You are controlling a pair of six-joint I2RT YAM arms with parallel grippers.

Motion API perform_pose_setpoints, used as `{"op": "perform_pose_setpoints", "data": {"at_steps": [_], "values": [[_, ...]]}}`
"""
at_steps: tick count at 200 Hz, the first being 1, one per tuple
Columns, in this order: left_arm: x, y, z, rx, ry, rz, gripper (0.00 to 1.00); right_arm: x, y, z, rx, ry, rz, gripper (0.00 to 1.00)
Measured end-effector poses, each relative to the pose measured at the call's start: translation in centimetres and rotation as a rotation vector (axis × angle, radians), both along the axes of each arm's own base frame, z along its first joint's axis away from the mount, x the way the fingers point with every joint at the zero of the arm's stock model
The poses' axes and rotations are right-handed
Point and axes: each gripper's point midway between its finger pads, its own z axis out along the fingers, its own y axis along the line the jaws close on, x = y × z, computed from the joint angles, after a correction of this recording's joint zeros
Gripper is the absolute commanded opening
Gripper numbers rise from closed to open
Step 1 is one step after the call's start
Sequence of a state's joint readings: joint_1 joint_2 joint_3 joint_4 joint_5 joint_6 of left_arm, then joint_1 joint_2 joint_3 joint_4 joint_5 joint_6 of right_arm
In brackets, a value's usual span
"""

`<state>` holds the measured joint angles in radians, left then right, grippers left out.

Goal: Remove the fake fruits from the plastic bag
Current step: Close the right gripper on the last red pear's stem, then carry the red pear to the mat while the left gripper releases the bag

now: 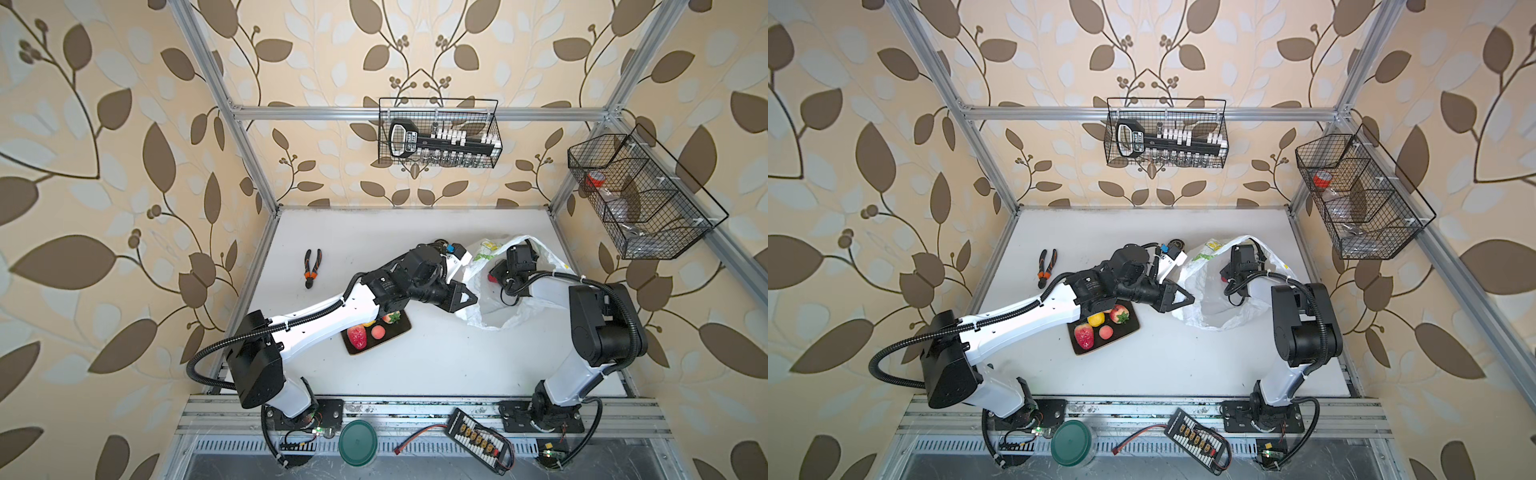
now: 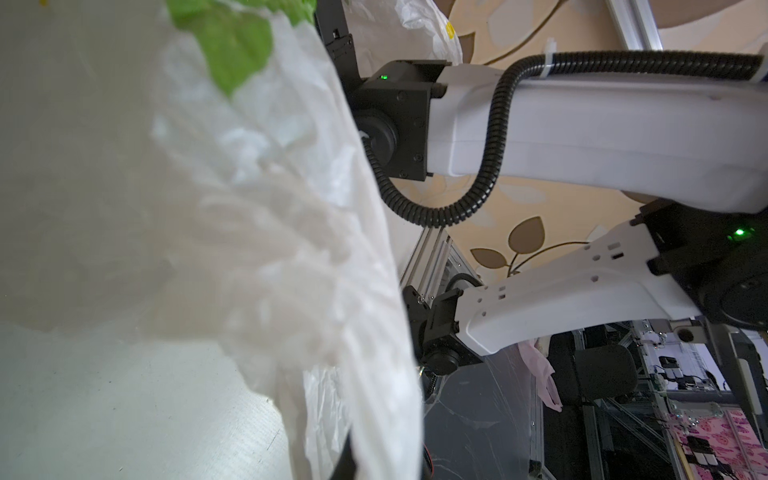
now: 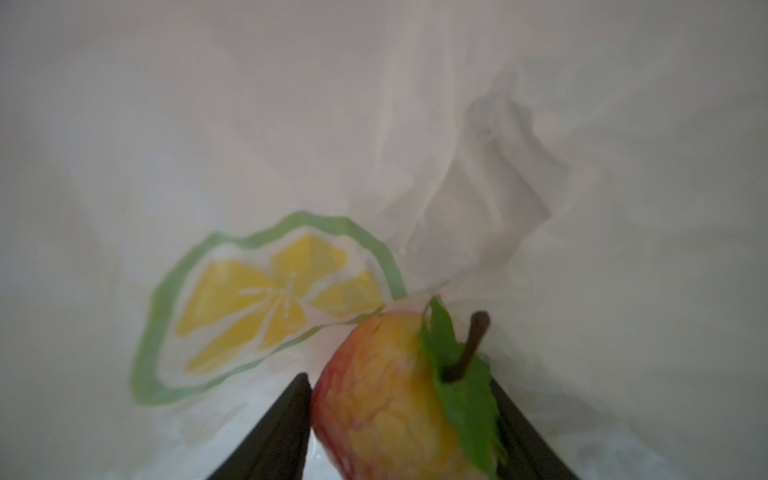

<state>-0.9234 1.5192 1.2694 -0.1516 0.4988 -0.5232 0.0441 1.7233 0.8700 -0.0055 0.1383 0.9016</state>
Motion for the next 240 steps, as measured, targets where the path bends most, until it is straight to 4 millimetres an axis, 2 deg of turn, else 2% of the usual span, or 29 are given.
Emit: {"op": "perform_pose_setpoints", "data": {"at_steps": [28,46,69,101,159,201,220,240], "values": [[0.7,0.3,-0.4,0.024,-0.01,0.042,0.0,0.0,0.3,0.4,-0.002,-0.008,0.029,0.44],[1.4,0.5,-0.7,0.038,-0.022,0.083,0.0,-0.3,0.6,1.3,-0.001,-0.026,0.06,0.43],[2.4,1.0,-1.2,0.071,-0.038,0.144,0.0,-1.0,1.8,3.4,-0.005,-0.074,0.122,0.43],[3.8,1.8,-2.0,0.113,-0.048,0.215,0.0,-2.3,5.1,7.0,-0.007,-0.156,0.264,0.43],[6.9,3.2,-3.4,0.162,-0.048,0.324,0.0,-7.6,10.1,10.2,0.007,-0.189,0.494,0.42],[8.3,3.7,-4.6,0.19,-0.037,0.367,0.0,-12.0,11.7,12.0,0.003,-0.195,0.591,0.42],[8.5,3.9,-4.7,0.195,-0.034,0.373,0.09,-13.3,11.7,13.2,0.0,-0.22,0.608,0.42],[8.4,3.9,-4.7,0.194,-0.037,0.366,0.3,-14.3,11.2,14.3,-0.016,-0.243,0.618,0.42]]}}
